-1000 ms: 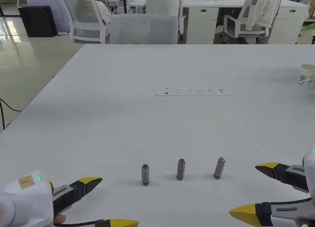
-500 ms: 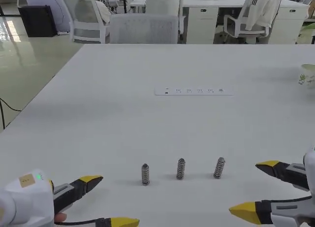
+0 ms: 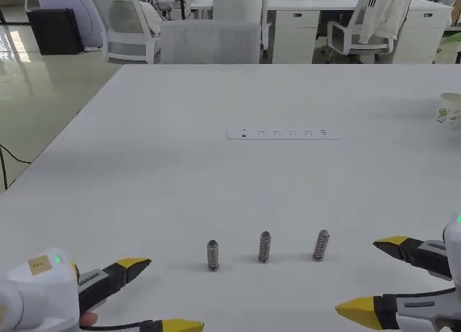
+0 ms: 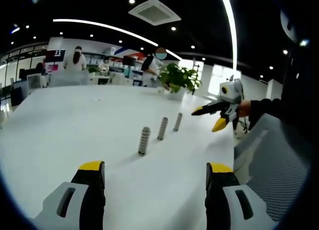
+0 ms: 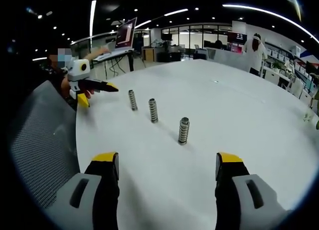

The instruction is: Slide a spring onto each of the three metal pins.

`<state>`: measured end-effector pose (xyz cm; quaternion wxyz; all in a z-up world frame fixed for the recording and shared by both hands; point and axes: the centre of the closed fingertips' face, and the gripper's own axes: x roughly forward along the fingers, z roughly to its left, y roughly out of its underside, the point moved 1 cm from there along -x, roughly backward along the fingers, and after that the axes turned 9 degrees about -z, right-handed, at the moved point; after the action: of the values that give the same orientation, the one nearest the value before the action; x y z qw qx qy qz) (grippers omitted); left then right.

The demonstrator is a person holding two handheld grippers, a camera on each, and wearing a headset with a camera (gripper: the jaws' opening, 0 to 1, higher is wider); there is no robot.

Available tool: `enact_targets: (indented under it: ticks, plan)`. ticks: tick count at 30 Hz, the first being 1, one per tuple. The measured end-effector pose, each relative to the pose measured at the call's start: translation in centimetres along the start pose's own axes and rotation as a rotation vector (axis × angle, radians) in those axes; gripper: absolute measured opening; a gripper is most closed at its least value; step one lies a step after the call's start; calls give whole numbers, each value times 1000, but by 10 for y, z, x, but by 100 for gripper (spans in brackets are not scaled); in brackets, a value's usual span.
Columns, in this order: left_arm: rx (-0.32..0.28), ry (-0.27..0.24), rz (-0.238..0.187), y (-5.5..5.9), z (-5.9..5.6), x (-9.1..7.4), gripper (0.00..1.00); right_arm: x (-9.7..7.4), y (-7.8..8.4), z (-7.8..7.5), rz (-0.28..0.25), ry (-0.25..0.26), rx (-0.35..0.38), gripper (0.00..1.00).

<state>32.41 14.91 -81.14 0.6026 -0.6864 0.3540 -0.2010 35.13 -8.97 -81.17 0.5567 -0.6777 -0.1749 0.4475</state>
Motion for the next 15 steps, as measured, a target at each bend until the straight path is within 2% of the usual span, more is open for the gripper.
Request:
enact_targets:
  ticks: [15]
  plan:
    - [4,4,6,0,-1,0,79,1,2,2,15,-9,-7,79]
